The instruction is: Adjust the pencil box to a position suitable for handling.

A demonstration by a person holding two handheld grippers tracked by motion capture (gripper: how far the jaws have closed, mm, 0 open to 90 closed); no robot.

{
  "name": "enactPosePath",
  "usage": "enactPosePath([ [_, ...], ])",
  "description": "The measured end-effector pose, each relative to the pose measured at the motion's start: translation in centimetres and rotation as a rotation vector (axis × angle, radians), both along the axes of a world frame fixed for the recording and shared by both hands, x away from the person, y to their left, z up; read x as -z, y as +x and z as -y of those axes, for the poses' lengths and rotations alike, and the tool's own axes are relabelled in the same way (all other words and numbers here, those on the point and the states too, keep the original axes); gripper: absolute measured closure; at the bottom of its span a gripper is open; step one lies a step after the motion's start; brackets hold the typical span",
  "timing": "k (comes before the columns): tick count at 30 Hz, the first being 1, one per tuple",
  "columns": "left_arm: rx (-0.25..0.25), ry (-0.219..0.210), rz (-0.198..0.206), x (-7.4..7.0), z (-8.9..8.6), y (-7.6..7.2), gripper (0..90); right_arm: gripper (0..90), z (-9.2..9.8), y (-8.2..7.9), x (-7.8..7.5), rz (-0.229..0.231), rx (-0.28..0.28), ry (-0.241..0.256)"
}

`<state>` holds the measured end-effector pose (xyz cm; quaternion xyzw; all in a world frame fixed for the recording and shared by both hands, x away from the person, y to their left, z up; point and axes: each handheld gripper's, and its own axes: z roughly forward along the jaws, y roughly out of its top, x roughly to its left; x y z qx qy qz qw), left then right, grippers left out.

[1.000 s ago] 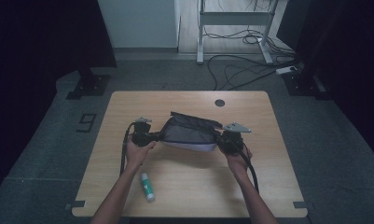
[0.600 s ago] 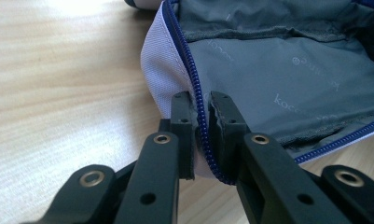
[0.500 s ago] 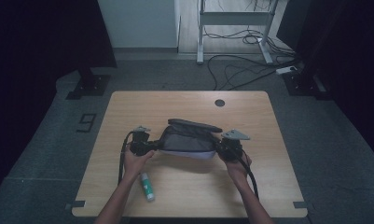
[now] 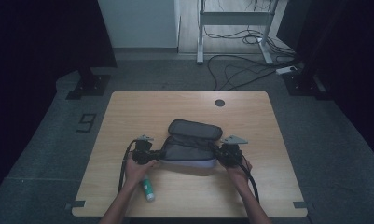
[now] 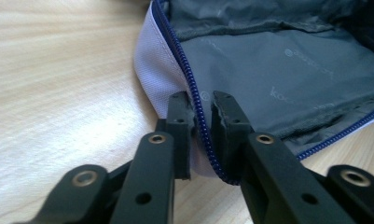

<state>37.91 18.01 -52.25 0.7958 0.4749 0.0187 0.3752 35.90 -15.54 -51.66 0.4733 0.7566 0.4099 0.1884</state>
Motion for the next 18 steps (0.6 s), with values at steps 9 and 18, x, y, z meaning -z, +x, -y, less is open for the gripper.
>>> enactPosePath([
  [9, -0.027, 0.001, 0.005, -0.01, 0.32, -0.15, 47.6, 73.6, 0.35, 0.23, 0.95, -0.016, 0.008, -0.028],
  [18, -0.07, -0.067, 0.058, -0.46, -0.67, -0.53, 31.3, 57.8, 0.87, -0.43, 0.38, 0.044, 0.051, -0.02],
])
